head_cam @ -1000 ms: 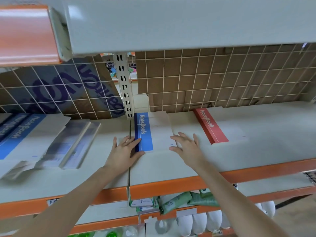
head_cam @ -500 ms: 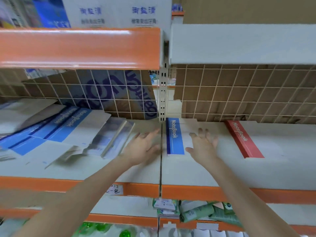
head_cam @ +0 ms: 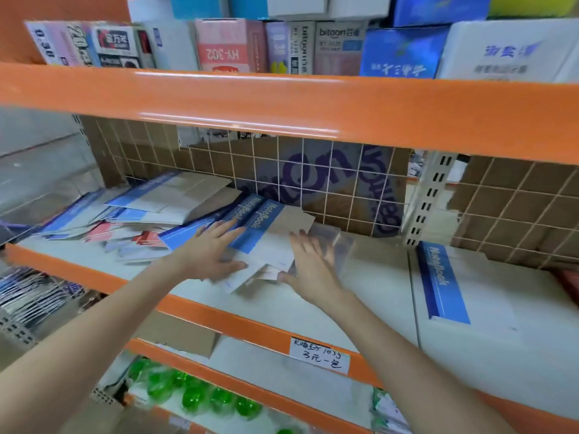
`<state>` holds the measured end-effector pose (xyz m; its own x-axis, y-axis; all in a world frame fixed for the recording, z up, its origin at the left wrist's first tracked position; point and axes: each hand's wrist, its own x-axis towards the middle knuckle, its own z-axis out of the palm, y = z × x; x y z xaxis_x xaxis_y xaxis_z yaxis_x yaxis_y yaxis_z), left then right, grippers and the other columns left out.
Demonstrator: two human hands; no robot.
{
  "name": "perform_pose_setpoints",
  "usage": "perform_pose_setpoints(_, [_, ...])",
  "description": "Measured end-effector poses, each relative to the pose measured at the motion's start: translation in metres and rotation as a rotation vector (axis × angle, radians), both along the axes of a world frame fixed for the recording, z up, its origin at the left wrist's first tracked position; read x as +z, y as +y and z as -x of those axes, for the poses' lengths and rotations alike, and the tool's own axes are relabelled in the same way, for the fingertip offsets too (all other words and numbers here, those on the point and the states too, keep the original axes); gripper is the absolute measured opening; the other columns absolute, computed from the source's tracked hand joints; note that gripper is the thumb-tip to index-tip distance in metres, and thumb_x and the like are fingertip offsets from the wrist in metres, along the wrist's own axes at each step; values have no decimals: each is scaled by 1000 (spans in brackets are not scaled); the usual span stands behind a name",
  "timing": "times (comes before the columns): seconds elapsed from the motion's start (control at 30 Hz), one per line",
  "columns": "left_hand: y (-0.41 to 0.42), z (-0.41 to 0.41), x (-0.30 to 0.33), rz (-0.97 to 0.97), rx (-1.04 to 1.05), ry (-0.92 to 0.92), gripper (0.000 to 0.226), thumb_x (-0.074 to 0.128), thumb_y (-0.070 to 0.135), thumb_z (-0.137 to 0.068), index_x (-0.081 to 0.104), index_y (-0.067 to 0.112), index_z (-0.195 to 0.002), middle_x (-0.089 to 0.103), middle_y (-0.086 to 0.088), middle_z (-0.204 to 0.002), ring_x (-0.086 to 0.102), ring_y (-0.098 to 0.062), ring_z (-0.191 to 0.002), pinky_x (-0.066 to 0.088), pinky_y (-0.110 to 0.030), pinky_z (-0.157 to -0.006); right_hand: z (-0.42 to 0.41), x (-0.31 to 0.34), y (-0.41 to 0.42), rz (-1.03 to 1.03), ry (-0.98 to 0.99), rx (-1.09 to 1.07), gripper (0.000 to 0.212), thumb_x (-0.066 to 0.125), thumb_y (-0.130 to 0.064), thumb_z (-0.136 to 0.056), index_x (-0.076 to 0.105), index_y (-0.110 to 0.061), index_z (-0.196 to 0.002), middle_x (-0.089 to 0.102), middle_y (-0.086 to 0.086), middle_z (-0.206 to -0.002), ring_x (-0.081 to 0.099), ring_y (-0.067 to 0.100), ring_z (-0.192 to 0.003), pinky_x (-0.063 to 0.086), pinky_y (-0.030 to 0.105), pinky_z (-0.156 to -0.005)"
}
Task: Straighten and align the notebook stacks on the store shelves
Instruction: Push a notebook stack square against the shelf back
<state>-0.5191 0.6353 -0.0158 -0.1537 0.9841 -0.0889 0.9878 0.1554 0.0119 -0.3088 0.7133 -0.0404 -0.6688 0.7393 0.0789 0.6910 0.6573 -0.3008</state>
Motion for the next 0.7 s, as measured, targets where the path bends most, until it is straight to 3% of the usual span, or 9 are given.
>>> perform_pose_setpoints(0.13, [-2, 18, -11, 15, 20, -84, 76, 40, 63, -89, 9, 31, -150, 1, 6, -159, -4, -14, -145, -4, -43, -117, 35, -8, -4, -12, -112, 1, 77, 52, -36, -94, 4, -13, -151, 0, 6, -159, -3, 21, -146, 0, 50, -115])
perform_pose_setpoints(0.23, [2, 21, -16, -5, -10, -87, 69, 37, 63, -90, 15, 34, -149, 8, 6, -158, -1, -14, -146, -4, -45, -116, 43, -14, -1, -50, -185, -15, 66, 48, -16, -97, 8, -11, -150, 8, 9, -158, 6, 21, -145, 4, 49, -115])
perform_pose_setpoints(0.37, [7, 18, -17, -47, -55, -54, 64, 37, 61, -91, 19, 37, -148, 13, -1, -158, 5, -18, -146, -2, -46, -117, 42, -17, 0, -81, -178, -10, 63, 44, -5, -96, 12, -12, -150, 14, 7, -157, 14, 18, -144, 9, 44, -114])
perform_pose_setpoints(0.47, [10, 10, -16, -82, -104, 0, 64, 39, 60, -90, 20, 38, -147, 16, -2, -157, 8, -19, -145, 0, -46, -117, 37, -14, 1, -143, -164, 5, 62, 46, -5, -94, 20, -14, -148, 25, 6, -154, 22, 16, -142, 14, 40, -112])
perform_pose_setpoints(0.57, [14, -6, -15, -80, -166, 16, 63, 39, 57, -92, 17, 36, -148, 16, 1, -156, 9, -18, -145, 2, -46, -116, 27, -8, -3, -164, -153, 17, 59, 44, -6, -94, 22, -15, -149, 27, 5, -154, 23, 15, -141, 10, 40, -114])
perform_pose_setpoints(0.7, [21, -30, -15, -136, -205, 122, 56, 38, 35, -99, 12, 34, -149, 15, 3, -156, 17, -14, -142, 6, -39, -115, 4, -2, -11, -198, -52, 16, 56, 39, -5, -94, 26, -15, -148, 30, 6, -154, 24, 16, -141, 2, 38, -113])
